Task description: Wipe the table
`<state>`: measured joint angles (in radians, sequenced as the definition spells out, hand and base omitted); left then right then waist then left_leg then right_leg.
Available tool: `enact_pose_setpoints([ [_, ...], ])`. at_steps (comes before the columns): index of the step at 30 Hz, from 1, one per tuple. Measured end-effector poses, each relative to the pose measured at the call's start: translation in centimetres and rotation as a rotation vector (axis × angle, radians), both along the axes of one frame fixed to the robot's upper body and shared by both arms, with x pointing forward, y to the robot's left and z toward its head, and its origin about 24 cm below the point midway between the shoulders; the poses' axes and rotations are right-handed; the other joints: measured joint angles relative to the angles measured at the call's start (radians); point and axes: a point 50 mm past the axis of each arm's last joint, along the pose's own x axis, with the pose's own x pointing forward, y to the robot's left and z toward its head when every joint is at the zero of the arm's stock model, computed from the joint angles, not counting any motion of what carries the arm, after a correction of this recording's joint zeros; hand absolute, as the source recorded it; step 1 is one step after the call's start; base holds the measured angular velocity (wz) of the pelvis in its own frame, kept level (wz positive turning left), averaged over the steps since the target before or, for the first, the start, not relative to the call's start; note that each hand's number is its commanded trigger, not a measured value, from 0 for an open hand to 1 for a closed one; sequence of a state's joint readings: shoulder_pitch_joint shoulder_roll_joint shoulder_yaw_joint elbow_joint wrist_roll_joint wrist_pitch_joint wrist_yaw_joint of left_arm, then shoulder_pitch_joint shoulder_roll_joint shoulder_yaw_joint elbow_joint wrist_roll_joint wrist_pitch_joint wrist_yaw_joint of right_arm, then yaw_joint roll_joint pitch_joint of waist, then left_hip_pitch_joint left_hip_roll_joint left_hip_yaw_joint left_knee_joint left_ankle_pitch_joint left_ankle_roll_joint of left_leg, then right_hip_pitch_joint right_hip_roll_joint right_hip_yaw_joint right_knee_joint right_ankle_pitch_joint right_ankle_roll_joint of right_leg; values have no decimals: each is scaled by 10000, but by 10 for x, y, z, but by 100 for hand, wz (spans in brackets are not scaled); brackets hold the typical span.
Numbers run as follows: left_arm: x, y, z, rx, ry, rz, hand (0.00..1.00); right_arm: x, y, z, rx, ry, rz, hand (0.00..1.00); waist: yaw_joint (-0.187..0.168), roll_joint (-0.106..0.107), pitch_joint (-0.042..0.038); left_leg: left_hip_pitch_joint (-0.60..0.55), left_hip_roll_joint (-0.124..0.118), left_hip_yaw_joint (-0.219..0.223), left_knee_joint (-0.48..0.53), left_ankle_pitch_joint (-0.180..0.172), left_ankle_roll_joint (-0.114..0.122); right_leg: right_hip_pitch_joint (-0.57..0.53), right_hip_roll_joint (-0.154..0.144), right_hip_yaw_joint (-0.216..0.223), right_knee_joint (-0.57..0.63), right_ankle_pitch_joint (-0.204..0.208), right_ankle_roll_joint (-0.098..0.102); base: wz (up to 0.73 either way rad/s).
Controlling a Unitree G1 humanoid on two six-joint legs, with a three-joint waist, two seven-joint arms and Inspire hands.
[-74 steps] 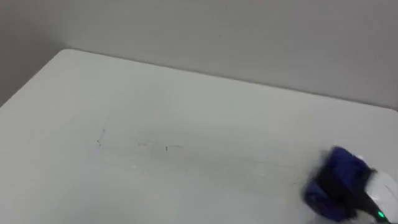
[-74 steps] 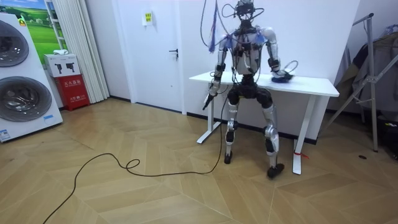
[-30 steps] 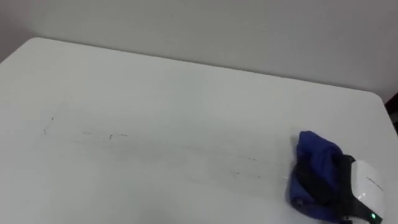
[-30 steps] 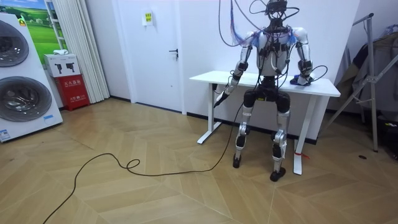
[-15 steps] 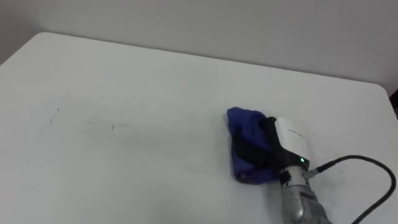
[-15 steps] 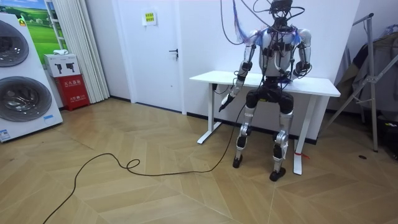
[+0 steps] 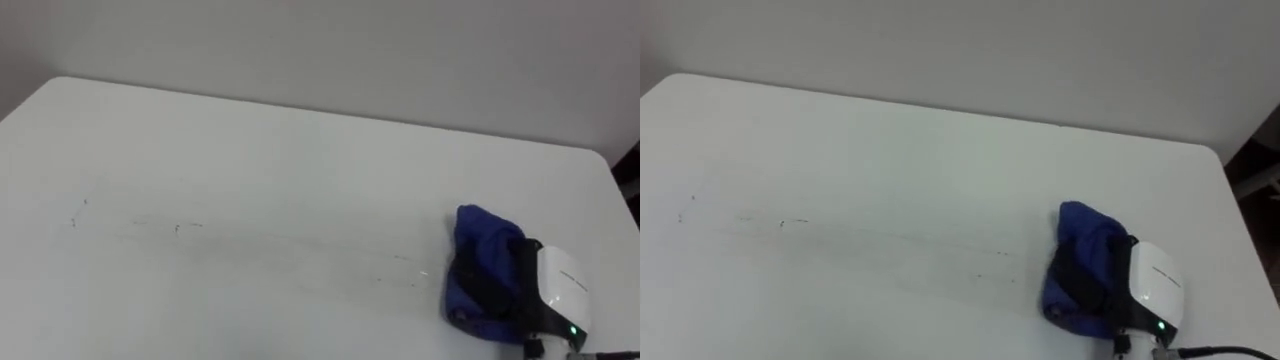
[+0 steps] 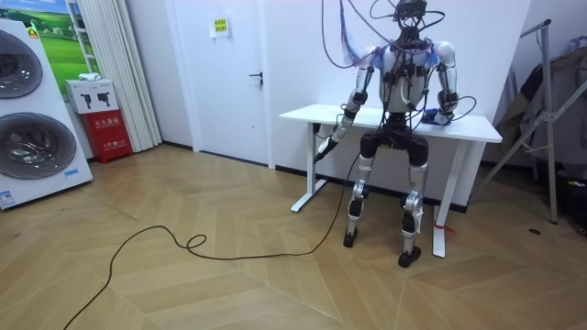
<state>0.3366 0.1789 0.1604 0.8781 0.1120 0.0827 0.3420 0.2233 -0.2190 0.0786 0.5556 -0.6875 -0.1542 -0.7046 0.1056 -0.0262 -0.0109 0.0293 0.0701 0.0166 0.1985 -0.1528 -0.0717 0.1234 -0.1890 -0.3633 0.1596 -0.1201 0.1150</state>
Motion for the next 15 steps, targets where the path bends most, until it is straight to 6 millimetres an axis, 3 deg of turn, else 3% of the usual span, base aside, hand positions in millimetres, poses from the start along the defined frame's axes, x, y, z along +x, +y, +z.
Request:
enact_pose_setpoints([
  [7,13,-10,-1,-291,-551,-168,0,1,1,-1,-79,494,186,0,91,31,-12,182,20,-26,-47,-39,-62,138,17,8,97,1,-1,0],
  [15,13,-17,-4,-481,-507,-322,0,7,4,9,-88,566,495,0,120,47,-6,190,67,50,-159,-35,-85,21,50,59,114,8,-12,-3],
])
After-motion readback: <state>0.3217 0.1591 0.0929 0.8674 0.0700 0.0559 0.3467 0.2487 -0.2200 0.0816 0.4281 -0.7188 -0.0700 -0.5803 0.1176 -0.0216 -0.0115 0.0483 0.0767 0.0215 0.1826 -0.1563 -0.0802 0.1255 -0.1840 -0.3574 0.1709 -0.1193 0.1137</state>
